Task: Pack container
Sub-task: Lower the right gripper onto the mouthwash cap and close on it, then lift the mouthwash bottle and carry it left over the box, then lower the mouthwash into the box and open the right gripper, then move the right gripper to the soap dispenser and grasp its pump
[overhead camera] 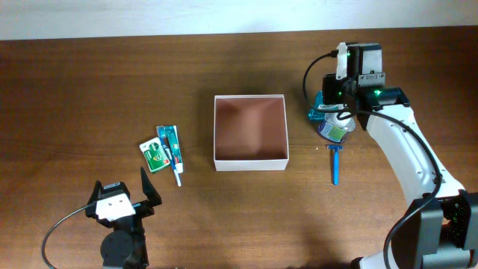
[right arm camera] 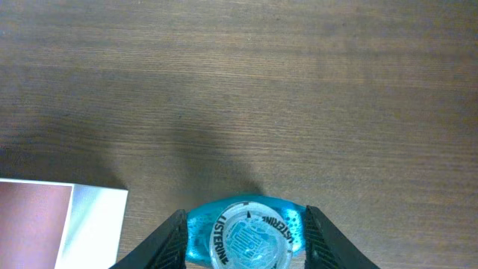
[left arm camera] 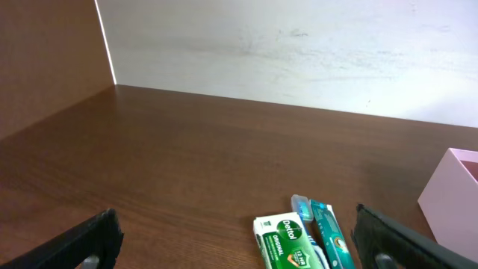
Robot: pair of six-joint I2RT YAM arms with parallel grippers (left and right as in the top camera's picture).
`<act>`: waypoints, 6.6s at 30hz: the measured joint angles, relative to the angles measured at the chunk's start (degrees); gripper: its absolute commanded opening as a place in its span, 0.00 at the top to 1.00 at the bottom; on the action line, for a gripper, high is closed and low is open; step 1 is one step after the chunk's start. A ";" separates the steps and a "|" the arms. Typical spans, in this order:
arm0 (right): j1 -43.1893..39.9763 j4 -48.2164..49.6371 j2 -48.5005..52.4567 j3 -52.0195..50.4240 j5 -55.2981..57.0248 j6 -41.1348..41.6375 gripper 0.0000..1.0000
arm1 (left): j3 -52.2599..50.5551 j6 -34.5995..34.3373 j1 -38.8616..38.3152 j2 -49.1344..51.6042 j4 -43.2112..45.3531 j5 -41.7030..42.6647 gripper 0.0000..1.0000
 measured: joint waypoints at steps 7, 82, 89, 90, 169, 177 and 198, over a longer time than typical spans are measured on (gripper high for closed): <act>0.00 -0.15 0.20 0.00 0.00 0.00 0.59 | 0.00 0.00 0.00 0.00 0.00 0.00 0.01; 22.32 -21.35 3.17 25.35 7.54 18.36 0.83 | 0.00 0.00 0.00 0.00 0.00 0.00 0.01; 22.40 -21.33 6.97 25.35 7.58 23.21 0.84 | 0.00 0.00 0.00 0.00 0.00 0.00 0.01; 22.47 -21.33 7.65 25.35 7.56 23.43 0.83 | 0.00 0.02 0.00 0.00 0.00 0.00 0.01; -2.80 -44.30 3.19 22.73 -7.08 -20.22 0.23 | 0.00 0.02 0.00 0.00 0.00 0.00 0.01; -6.21 -36.89 4.17 18.16 -5.07 -20.57 0.20 | 0.00 0.00 0.00 0.00 0.00 0.00 0.01; -6.40 -34.05 8.44 16.70 -5.31 -21.88 0.37 | 0.00 0.00 0.00 0.00 0.00 0.00 0.01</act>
